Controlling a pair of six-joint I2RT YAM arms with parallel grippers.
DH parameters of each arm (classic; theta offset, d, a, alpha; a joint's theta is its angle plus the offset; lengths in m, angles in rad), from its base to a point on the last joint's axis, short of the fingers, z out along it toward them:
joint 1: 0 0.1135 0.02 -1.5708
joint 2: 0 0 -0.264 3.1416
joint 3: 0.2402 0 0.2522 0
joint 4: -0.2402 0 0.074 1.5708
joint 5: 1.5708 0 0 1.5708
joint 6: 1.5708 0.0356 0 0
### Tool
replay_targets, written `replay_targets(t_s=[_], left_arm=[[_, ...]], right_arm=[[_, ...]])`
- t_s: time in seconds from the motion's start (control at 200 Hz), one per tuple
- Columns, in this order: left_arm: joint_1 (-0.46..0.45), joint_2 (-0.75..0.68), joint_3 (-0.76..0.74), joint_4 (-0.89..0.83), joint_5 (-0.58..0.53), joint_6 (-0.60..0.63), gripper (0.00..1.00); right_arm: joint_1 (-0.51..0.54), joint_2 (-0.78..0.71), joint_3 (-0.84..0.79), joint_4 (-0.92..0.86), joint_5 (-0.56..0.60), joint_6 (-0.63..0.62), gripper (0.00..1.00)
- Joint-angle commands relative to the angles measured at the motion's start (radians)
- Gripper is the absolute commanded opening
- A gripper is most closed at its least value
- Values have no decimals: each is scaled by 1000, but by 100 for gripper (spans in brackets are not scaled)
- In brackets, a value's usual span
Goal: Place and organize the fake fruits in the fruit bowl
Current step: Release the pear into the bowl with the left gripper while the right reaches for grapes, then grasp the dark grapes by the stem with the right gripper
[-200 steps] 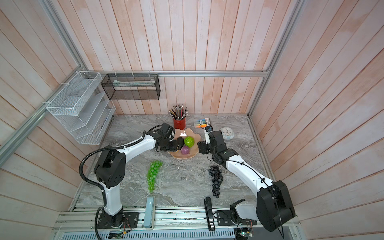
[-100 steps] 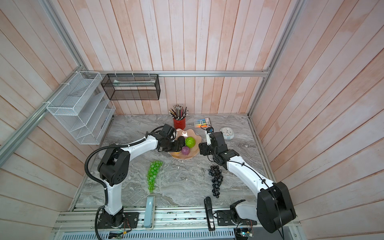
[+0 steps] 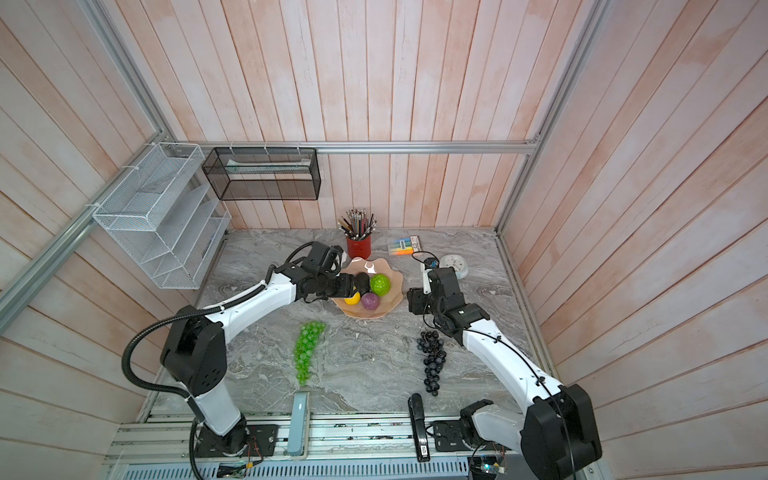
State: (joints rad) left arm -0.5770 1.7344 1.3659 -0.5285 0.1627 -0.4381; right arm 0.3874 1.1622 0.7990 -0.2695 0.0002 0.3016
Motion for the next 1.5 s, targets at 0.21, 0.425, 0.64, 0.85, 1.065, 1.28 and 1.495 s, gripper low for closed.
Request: replay_targets(t_s=[0.21, 0.425, 0.64, 0.85, 1.065, 1.28, 1.495], left_arm=[[-17, -202, -205, 85, -48, -42, 66], [-17, -269, -309, 161, -42, -50, 67], [-6, -260, -358, 215, -3, -48, 67], [30, -277, -411, 274, 27, -59, 68], [53, -266, -408, 261, 40, -45, 68], [63, -257, -412, 267, 62, -51, 68], [65, -254, -402, 260, 67, -54, 68]], right_arm=[[-20, -114, -108, -180, 21, 176, 60], [-22, -168, -152, -237, 40, 302, 56], [-19, -34, -99, -294, 0, 280, 52], [-13, 40, -84, -249, 26, 240, 50], [0, 119, -20, -287, 60, 185, 43], [97, 114, 34, -359, 150, 201, 33], [241, 165, 78, -488, 251, 250, 36]])
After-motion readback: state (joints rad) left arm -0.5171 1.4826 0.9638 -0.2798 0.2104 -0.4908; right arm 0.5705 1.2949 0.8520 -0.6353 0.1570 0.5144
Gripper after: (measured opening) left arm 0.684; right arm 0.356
